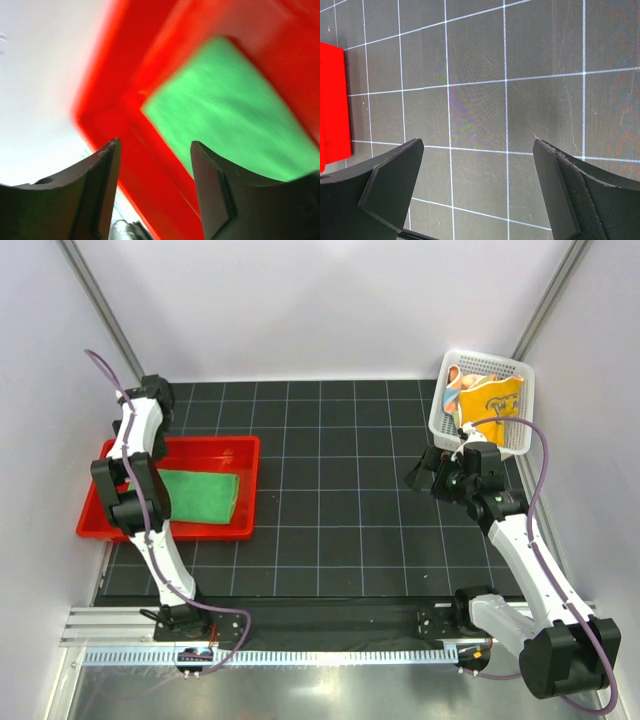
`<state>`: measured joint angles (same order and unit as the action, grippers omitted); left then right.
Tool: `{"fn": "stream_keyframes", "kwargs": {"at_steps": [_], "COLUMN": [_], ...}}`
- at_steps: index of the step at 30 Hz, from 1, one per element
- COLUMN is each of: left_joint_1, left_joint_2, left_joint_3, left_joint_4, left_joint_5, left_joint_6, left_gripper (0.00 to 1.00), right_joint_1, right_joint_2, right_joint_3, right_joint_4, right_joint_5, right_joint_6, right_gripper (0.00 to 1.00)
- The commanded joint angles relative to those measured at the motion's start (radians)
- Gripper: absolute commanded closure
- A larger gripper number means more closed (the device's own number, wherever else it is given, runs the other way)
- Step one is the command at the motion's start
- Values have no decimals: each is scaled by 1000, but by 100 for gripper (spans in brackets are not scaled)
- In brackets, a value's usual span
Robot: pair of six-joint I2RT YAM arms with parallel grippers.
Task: Fold and stack the towels
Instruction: Neatly place the folded towel into the bin
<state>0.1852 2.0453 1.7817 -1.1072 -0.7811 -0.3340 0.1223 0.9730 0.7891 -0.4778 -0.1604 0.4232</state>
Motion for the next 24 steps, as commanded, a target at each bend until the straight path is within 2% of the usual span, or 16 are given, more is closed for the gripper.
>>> {"fn": "stream_keyframes", "kwargs": {"at_steps": [1,4,8,10,13,16,17,20,24], "left_joint_1": [-24,-36,-65,-78,-108,-130,-136,-162,-165], "left_joint_2": [-192,-273,-341,-341,-335,-294,-280,-237,-188], "left_joint_3": [-40,-158,-347,-390,-455,-470,-466,-446,-439], "left_joint_4": [12,122,213,245,312,366,375,391,408], "left_joint_5": [294,582,778,912,973,1059,1075,1059,1037], "left_joint_6": [-54,-77,-91,-91,-112,-131,-132,-140,-160], "left_gripper": [35,34,34,35,35,36,36,37,39], "right_joint_1": [-1,-1,-1,-1,0,0,-1,0,0], "right_joint_2": [-10,-7,15,24,36,46,47,55,70], "right_joint_3": [10,27,67,87,102,105,105,108,108], "right_joint_4": [28,18,-18,-24,-30,-16,-9,5,11], "right_joint_5": [-2,7,19,28,32,21,19,13,31], "right_joint_6": [-3,-4,-14,-11,-3,8,11,19,17], "right_gripper": [0,0,0,0,2,11,16,27,30]}}
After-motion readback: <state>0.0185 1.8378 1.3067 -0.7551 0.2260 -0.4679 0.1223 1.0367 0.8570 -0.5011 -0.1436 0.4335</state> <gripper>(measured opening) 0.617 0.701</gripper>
